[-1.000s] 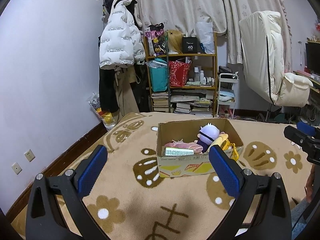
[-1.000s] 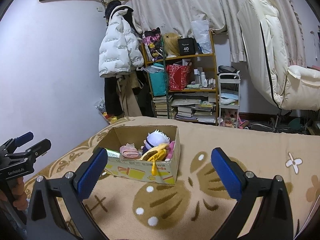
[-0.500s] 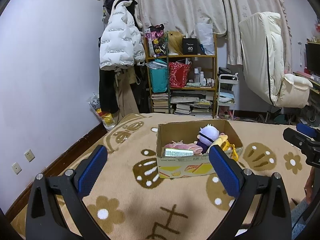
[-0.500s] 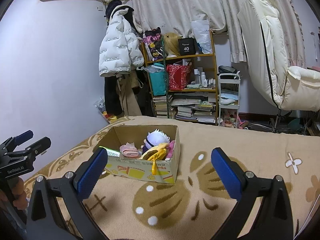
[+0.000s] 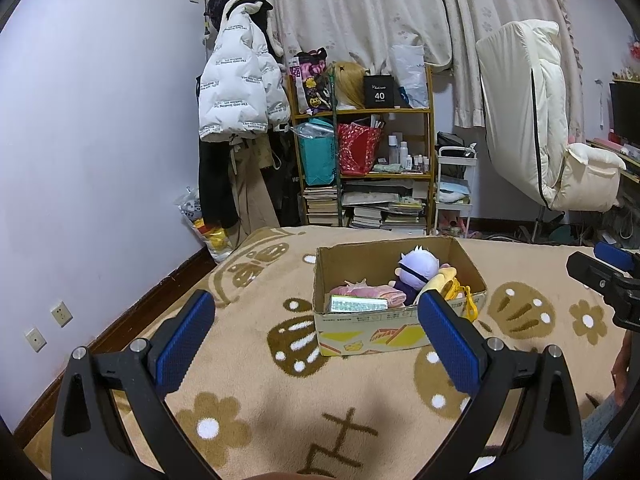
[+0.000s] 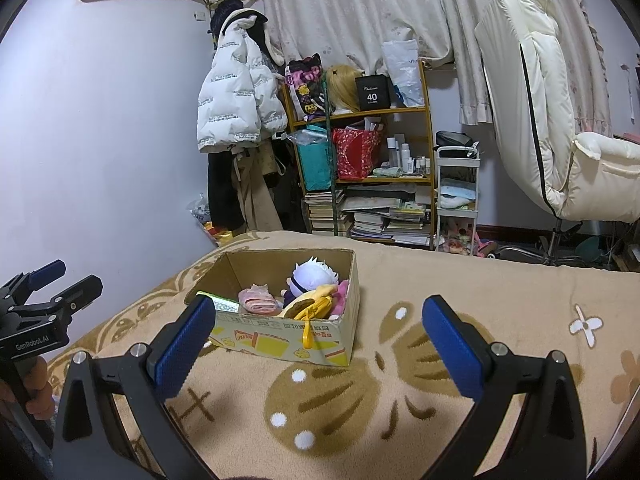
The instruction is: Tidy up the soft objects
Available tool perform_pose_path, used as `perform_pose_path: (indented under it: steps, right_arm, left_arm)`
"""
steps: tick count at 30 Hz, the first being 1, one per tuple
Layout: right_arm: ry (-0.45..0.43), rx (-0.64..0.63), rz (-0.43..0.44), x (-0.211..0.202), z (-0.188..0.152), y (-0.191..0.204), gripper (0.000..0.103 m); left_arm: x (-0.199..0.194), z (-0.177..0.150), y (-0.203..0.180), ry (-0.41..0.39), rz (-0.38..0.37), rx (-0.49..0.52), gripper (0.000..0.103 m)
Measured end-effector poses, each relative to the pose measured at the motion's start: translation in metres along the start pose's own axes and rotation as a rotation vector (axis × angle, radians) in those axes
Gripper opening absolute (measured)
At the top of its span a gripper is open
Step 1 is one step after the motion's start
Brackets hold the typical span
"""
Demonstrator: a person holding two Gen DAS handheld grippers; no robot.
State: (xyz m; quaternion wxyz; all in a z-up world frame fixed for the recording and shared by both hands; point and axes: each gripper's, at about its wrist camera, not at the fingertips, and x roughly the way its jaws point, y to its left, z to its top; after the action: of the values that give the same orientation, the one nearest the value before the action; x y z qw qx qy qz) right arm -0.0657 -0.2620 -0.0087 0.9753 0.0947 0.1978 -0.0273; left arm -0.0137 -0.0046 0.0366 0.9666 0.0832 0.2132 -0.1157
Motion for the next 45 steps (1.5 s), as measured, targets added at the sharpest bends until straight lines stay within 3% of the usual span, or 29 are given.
perform_pose_path:
  steps: [45]
  right_arm:
    - [0.004,-0.004,0.001,-0.0003,0.0024,-0.0030,0.103]
  left_arm:
    - [0.0025,-0.0075,0.0013,0.013,-0.006,0.017,0.101]
